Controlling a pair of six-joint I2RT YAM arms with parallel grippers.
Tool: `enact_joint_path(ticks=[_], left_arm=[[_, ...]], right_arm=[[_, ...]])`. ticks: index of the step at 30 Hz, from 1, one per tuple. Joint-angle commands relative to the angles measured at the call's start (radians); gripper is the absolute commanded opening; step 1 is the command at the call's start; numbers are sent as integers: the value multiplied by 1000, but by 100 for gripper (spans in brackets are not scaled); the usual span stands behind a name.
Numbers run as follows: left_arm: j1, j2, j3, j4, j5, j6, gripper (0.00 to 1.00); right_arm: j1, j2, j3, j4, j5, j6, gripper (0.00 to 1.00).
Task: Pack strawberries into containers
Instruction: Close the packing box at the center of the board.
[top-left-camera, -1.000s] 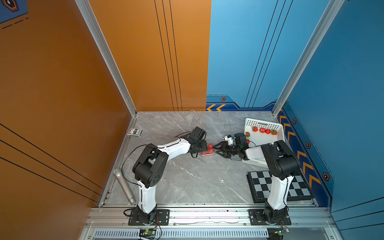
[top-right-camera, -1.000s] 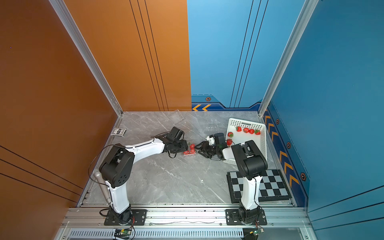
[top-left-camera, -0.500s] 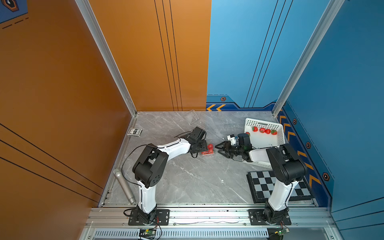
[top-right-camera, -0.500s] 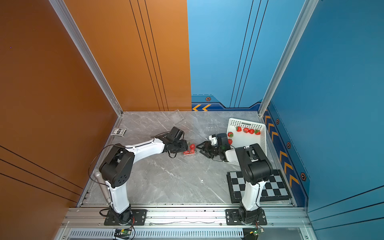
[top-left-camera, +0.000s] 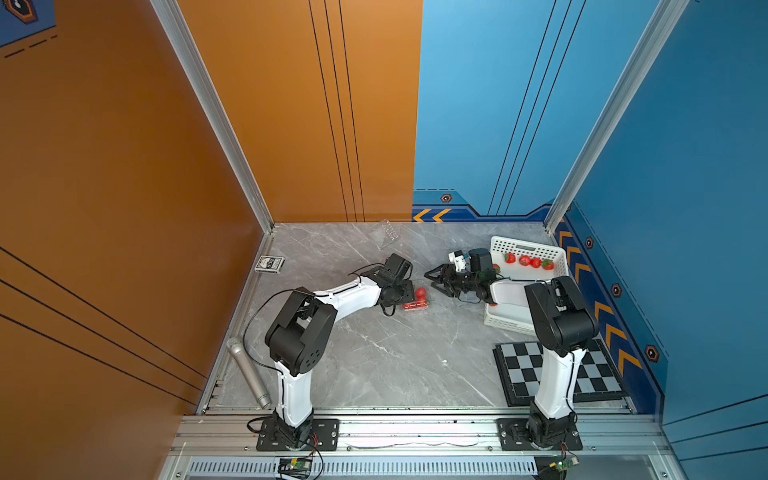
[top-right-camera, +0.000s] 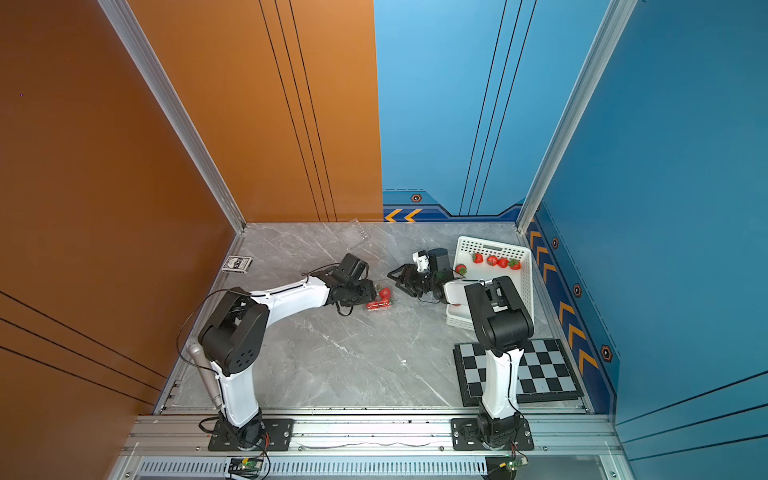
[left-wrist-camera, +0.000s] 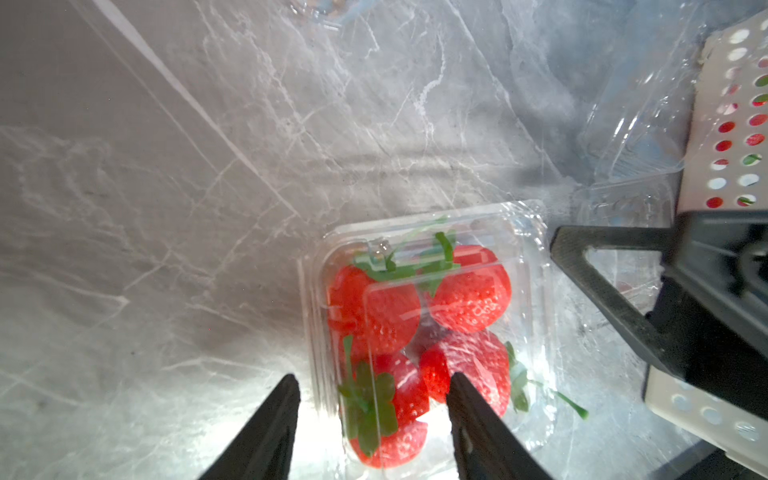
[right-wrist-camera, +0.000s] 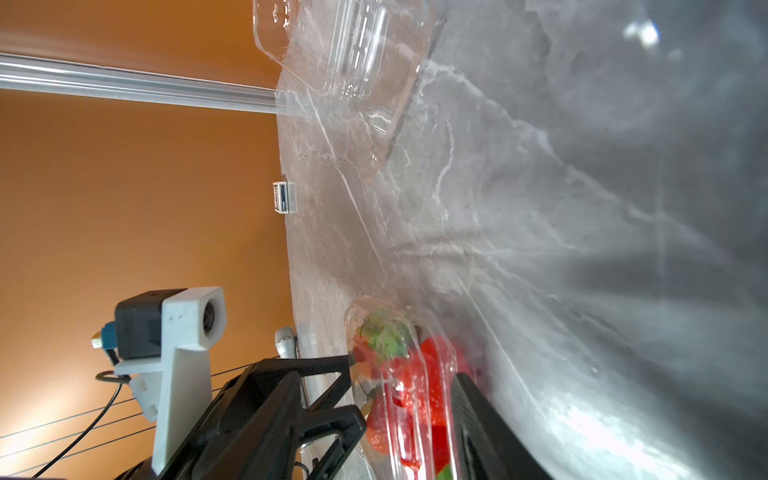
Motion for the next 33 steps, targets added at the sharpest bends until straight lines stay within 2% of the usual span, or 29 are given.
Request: enact_joint_path(ticks=[1, 15, 22, 33], left_arm=[[7, 4, 5, -9, 3, 0, 60], [6, 22, 16, -10, 12, 0, 60], [5, 28, 19, -10, 15, -1, 59], [4, 32, 23, -10, 16, -1, 59]], right_arm=[[9, 21, 44, -161, 47, -106, 59], [22, 82, 75, -90, 2, -71, 58], [20, 144, 66, 82, -39, 44, 57], [22, 153, 62, 88, -45, 48, 38]])
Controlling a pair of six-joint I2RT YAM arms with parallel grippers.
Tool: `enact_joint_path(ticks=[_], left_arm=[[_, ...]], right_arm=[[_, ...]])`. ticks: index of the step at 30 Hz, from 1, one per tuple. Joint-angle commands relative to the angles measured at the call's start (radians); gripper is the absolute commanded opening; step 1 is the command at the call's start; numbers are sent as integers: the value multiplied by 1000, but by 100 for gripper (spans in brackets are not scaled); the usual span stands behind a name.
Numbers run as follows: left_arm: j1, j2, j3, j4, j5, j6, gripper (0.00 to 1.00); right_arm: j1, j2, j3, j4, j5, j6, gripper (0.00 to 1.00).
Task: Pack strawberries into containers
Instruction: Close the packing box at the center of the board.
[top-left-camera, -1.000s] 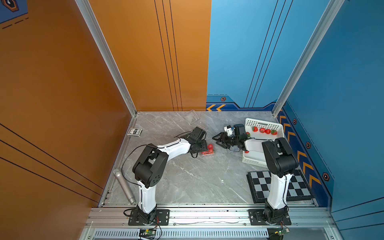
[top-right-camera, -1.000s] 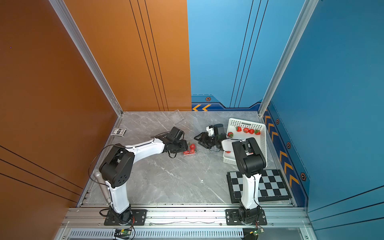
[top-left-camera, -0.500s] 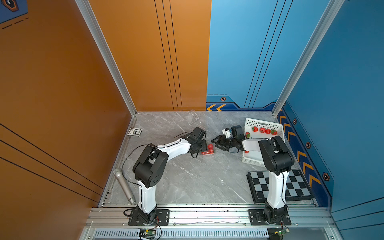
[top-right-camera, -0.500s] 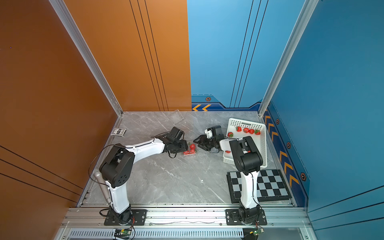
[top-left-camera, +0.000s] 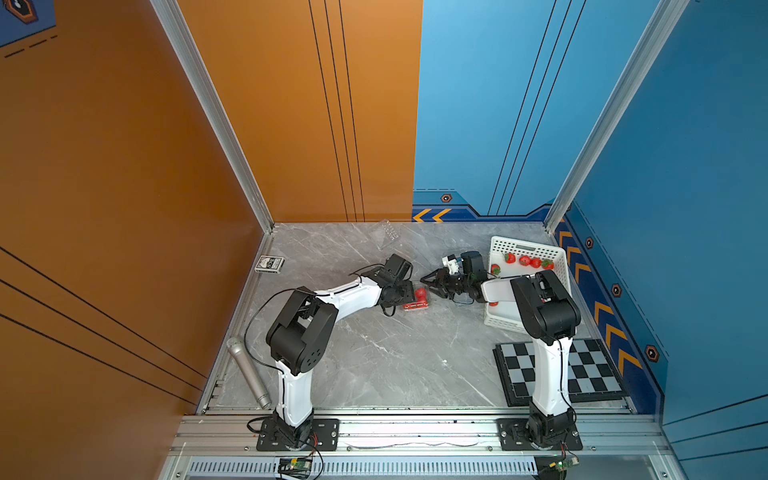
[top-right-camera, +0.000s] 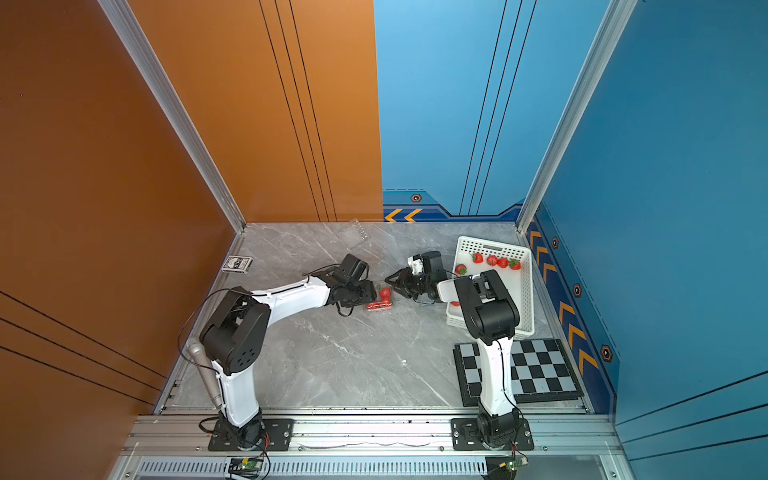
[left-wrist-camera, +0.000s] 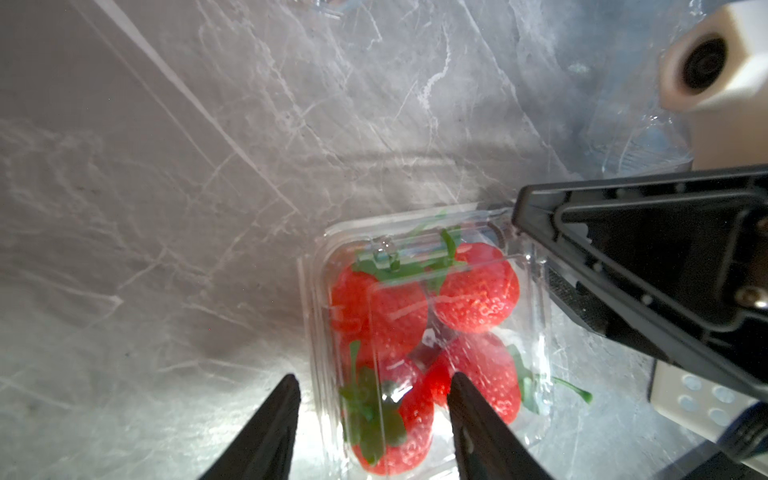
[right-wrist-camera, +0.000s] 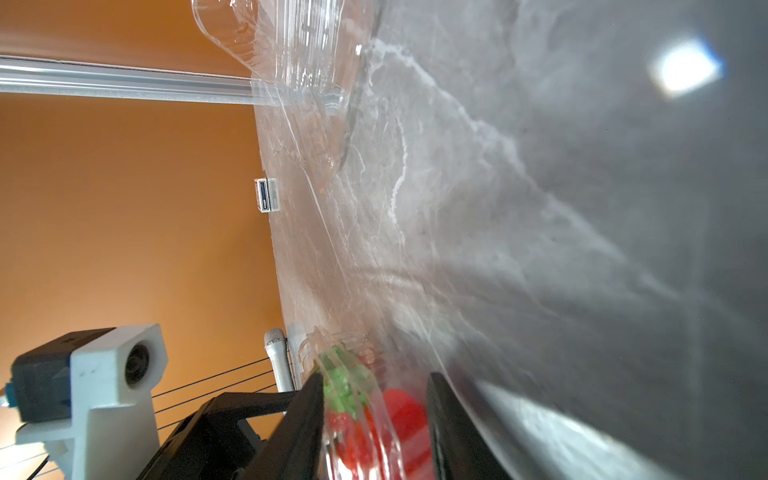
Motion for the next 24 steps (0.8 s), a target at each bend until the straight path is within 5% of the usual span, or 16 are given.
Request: enact_joint_path(ticks=[1, 24], left_arm=[[5, 23, 23, -10, 12, -1, 59], [15, 28, 48, -9, -4, -11, 63]], right_arm=[[4, 18, 3, 21, -17, 7, 36], [-2, 19, -46, 111, -38, 44, 17]])
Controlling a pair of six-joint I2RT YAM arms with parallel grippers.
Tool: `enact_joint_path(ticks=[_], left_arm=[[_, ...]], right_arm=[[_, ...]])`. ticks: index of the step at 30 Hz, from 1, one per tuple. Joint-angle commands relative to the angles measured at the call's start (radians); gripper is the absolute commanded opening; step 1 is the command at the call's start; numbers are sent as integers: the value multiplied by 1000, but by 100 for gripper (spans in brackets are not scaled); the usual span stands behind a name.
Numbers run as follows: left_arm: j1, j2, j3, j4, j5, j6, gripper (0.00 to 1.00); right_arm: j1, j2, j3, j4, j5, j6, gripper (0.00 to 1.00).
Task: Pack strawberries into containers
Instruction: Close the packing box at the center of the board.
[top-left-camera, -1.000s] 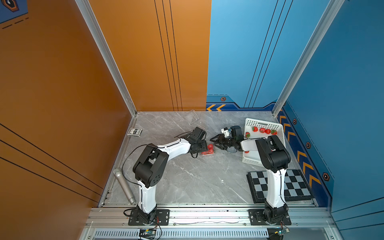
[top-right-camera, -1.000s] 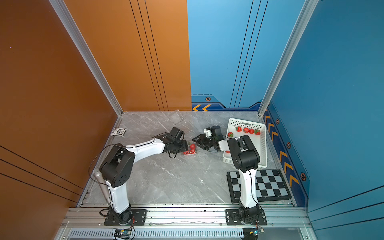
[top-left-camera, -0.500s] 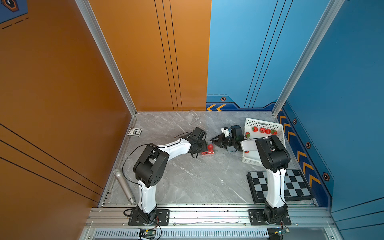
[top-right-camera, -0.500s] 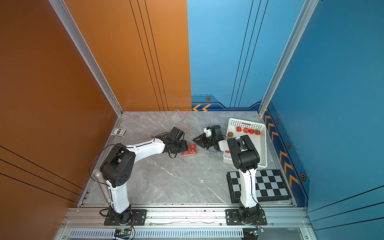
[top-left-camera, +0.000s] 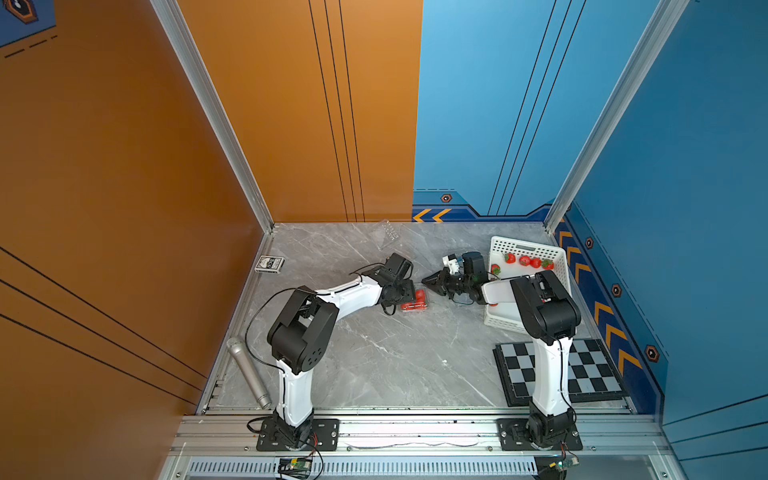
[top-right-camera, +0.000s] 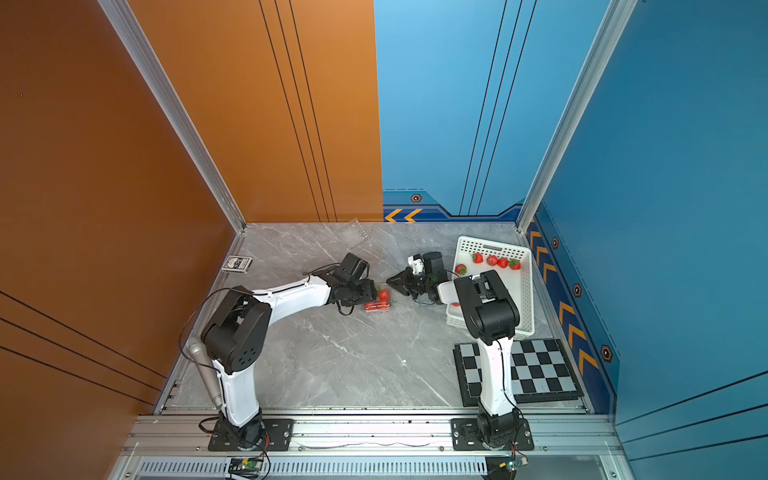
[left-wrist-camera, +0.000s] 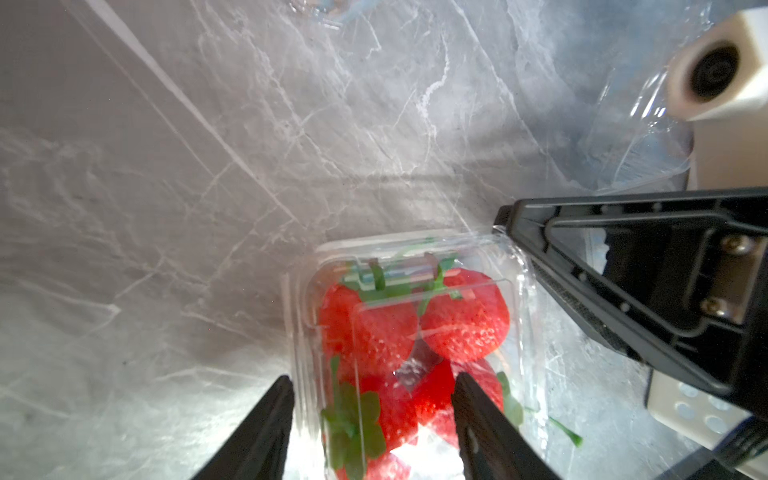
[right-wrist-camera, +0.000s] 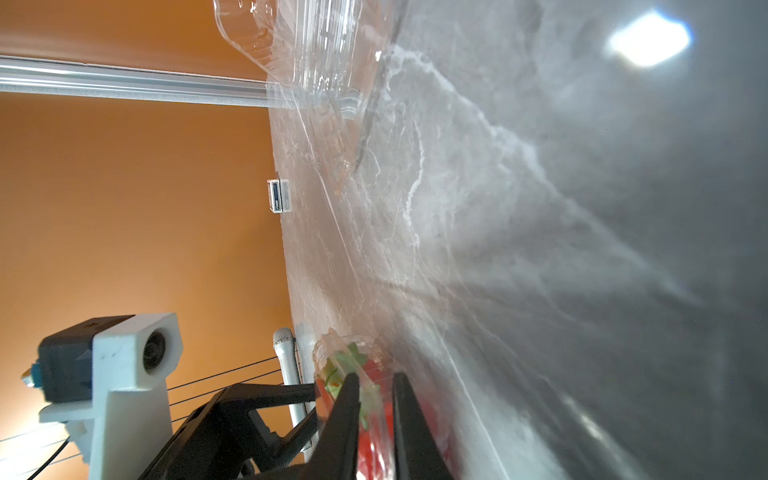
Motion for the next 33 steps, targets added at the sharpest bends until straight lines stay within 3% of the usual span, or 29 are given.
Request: enact_joint_path(ticks=[1, 14, 16, 19, 33], left_arm=[[9, 17, 30, -5, -3, -7, 63], [3, 24, 30, -5, 0, -6, 61], [2, 21, 29, -6, -3, -6, 60], [1, 19, 23, -6, -7, -4, 60], [-5, 30, 32, -20, -8, -5, 59]], right_arm=[[-2, 17, -26, 47, -22, 25, 16], [-10, 14, -64, 102, -35, 50, 16], [-13, 12, -73, 105, -41, 59, 25], [-21, 2, -111, 171, -49, 104, 30], [-14, -19, -180, 249, -69, 134, 24]])
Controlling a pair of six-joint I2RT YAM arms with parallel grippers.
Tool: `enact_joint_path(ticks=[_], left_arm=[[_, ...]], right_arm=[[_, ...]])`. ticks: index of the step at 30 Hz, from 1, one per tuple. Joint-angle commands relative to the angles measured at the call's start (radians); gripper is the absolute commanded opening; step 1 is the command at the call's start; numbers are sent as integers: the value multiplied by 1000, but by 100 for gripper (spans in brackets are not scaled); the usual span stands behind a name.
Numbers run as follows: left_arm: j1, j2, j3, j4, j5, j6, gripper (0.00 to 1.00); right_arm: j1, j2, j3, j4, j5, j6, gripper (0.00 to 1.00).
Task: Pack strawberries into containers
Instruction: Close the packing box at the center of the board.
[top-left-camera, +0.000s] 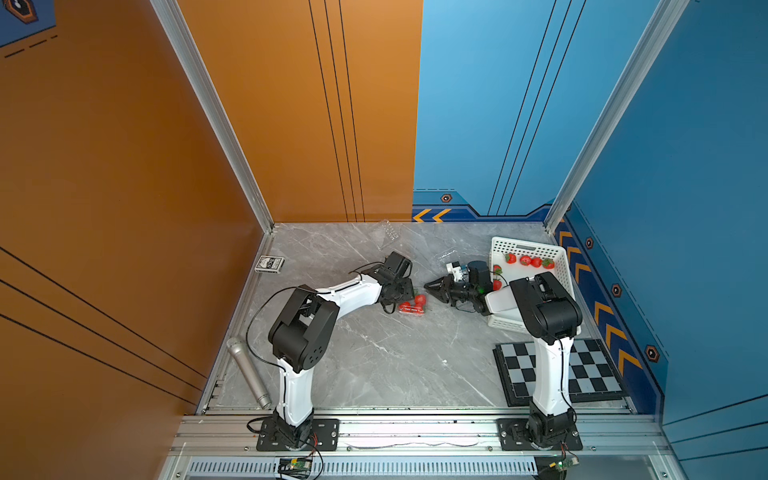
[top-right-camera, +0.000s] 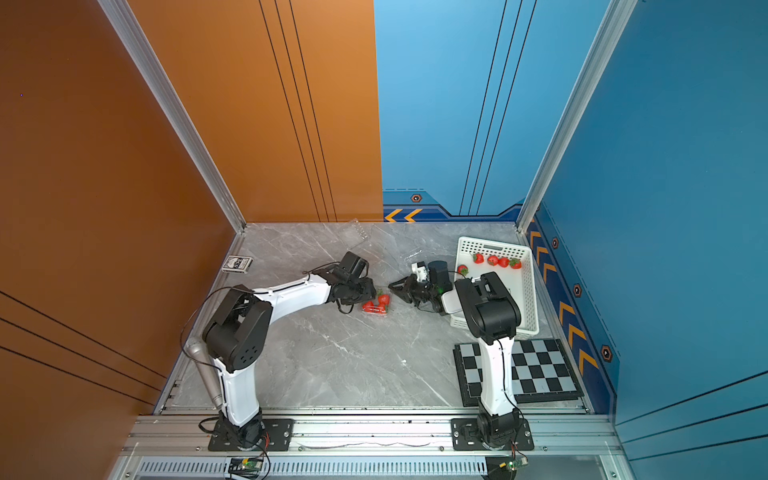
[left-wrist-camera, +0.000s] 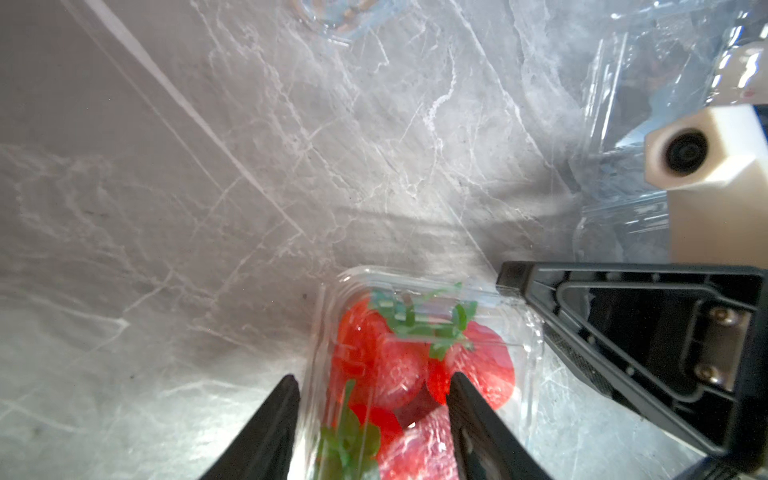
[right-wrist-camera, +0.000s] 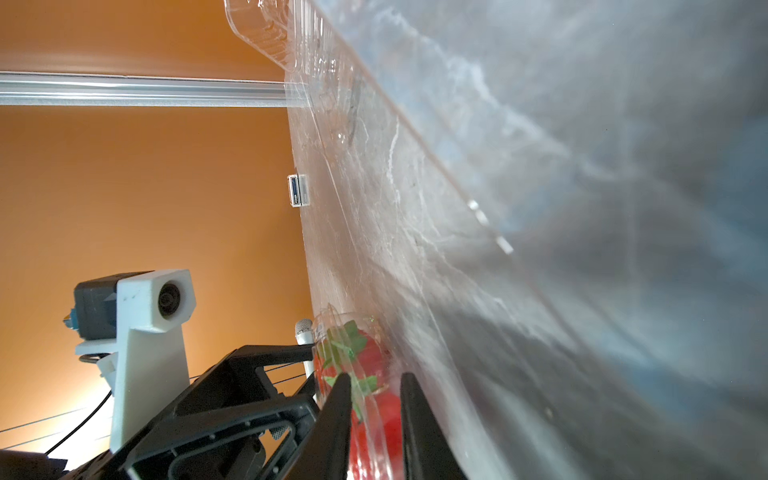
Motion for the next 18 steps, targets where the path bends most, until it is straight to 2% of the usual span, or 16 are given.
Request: enact_joint_path(ticks=[1, 7, 18], left_arm=[[-10, 16, 17, -18, -9, -5, 59], [-10, 15, 19, -24, -10, -2, 59], [-10, 17, 21, -27, -11, 0, 59]], right_arm=[[5, -26, -35, 12, -22, 16, 25], [5, -53, -74, 7, -20, 16, 34], [11, -109, -99, 23, -31, 27, 27]])
